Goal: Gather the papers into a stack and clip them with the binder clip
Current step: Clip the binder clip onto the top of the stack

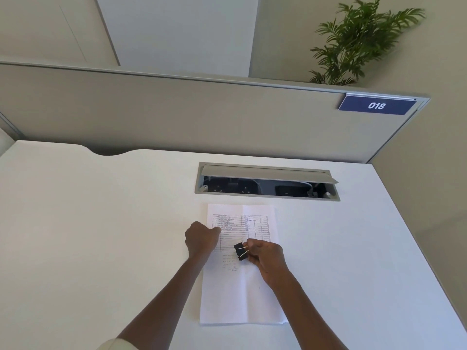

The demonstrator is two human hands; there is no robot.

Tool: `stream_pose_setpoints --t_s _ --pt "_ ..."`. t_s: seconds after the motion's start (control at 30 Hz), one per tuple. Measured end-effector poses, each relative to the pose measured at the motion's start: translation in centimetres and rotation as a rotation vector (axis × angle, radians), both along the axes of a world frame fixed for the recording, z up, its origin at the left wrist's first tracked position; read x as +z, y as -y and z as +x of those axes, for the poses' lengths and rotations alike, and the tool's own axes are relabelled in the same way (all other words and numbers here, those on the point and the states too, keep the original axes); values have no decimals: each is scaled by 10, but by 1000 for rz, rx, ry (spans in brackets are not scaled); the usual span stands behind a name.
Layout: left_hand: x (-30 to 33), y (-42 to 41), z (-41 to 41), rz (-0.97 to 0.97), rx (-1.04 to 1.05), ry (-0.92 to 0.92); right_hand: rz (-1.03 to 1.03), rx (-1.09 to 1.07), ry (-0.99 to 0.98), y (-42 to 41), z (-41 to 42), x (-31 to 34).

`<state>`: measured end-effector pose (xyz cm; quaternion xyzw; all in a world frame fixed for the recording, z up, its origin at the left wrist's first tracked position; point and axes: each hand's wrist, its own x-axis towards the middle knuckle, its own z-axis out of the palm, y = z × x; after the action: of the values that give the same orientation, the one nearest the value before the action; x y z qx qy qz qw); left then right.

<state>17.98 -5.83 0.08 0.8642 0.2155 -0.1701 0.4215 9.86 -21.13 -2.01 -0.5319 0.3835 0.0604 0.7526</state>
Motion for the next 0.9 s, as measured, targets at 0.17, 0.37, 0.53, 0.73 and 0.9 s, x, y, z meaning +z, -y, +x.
stream_pose_setpoints --t_s 0.17,0.37,0.53,0.73,0.9 --pt "-5 10 8 75 -96 -67 5 -22 13 -1 -2 -3" --pt "-4 14 10 130 -118 -118 7 -23 36 0 -3 -3" --pt "-9 13 8 87 -66 -155 16 -15 47 -1 -4 -1" --pt "-8 22 4 30 3 -76 15 -7 41 -1 -5 2" --pt "-7 15 22 -24 -3 27 11 -3 36 -1 -5 5"
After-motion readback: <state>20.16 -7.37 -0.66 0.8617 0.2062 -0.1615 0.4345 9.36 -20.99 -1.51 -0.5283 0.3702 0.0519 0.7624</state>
